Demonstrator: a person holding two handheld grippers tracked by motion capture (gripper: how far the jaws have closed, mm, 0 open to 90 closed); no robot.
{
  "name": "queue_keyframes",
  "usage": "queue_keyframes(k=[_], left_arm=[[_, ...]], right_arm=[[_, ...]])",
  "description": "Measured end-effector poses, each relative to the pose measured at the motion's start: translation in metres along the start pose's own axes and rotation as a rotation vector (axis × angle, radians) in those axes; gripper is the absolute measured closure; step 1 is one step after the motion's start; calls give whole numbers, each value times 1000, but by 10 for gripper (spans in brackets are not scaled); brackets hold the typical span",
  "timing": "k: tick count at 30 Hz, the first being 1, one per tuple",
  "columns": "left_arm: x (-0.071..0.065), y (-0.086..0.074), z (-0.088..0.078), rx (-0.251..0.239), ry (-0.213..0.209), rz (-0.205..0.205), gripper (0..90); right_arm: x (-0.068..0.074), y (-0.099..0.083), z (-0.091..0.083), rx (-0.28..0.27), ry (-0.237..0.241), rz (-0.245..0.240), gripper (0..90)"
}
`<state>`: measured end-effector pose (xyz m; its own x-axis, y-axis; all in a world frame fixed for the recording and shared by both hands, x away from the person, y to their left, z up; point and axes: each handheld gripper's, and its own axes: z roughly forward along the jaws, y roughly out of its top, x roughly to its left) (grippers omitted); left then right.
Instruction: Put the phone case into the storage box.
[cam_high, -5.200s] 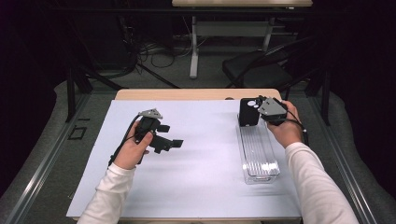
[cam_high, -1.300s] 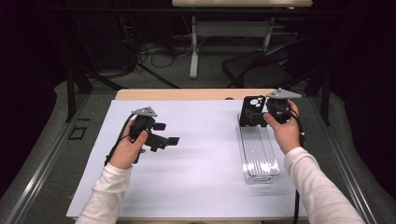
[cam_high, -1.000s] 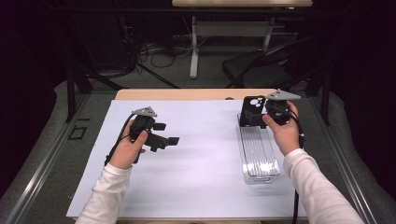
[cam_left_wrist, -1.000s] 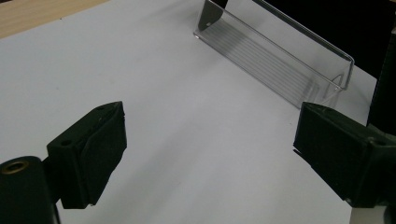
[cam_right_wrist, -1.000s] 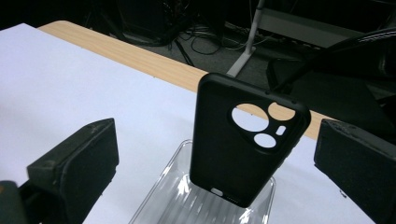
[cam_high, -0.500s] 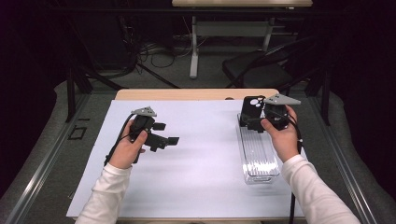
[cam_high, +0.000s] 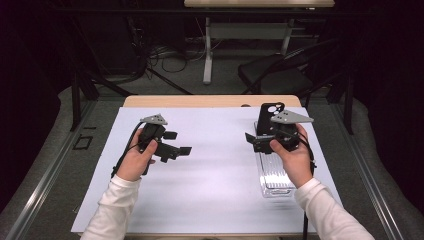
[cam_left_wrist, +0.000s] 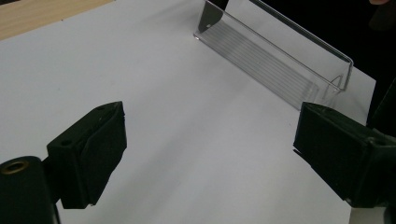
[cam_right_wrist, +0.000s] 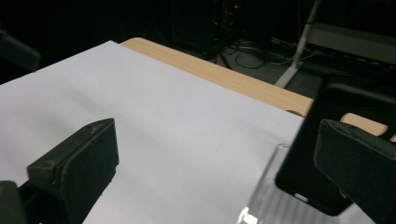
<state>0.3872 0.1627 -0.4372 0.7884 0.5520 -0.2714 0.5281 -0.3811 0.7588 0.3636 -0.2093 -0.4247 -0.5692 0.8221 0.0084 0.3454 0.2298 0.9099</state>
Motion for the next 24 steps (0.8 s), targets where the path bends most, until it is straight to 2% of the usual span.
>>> queue_keyframes(k=[6, 11, 19, 24], left_arm=[[0, 0, 0, -2, 0, 0, 94], [0, 0, -1, -3, 1, 0, 94], [0, 0, -2, -1, 2, 0, 94], [1, 0, -2, -3, 5, 0, 94]], right_arm=[[20, -7, 3, 10, 37, -25, 0], [31, -15, 7, 19, 67, -29, 0], [42, -29, 9, 7, 118, 17, 0], [51, -39, 9, -5, 121, 17, 0]])
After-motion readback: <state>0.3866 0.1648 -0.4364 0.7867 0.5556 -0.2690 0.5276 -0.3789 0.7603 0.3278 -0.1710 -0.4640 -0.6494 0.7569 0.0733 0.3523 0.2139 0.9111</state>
